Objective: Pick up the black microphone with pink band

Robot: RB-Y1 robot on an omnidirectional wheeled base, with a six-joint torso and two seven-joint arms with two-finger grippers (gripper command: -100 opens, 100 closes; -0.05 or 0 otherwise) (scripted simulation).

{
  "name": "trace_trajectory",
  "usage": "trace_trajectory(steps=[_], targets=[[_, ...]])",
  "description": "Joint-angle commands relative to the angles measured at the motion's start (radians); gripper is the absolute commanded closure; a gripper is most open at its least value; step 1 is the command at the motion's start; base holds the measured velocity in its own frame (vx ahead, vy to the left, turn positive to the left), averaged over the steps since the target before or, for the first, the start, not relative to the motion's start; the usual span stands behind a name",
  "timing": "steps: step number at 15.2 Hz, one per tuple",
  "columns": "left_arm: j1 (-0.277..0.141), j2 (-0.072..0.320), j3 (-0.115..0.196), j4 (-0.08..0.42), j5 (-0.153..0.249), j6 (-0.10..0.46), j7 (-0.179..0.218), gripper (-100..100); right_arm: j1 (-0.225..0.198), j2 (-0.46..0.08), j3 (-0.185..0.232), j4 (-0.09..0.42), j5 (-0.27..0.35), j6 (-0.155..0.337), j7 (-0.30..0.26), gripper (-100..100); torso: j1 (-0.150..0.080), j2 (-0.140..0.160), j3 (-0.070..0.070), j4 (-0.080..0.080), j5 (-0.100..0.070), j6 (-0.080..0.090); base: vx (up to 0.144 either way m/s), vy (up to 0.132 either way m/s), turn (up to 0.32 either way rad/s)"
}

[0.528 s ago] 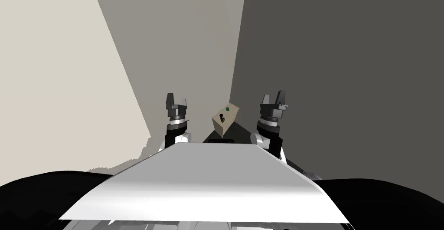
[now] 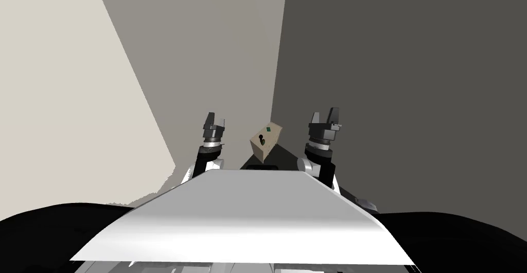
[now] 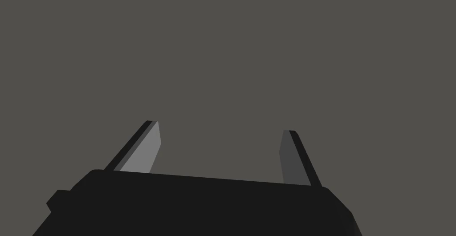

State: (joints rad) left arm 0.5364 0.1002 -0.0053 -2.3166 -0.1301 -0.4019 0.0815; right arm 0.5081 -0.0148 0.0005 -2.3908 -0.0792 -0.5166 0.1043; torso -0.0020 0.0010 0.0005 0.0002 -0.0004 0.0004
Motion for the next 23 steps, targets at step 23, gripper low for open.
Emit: trace_trajectory(steps=[23], targets=[[-0.046, 0.17, 0.025, 0.117, -0.084, 0.448, 0.246, -100, 0.0, 0.0, 0.0, 0.0, 0.0, 0.0, 0.0, 0, -0.002, 0.0, 0.0, 0.0, 0.0, 0.0, -0.008, -0.048, -0.11]])
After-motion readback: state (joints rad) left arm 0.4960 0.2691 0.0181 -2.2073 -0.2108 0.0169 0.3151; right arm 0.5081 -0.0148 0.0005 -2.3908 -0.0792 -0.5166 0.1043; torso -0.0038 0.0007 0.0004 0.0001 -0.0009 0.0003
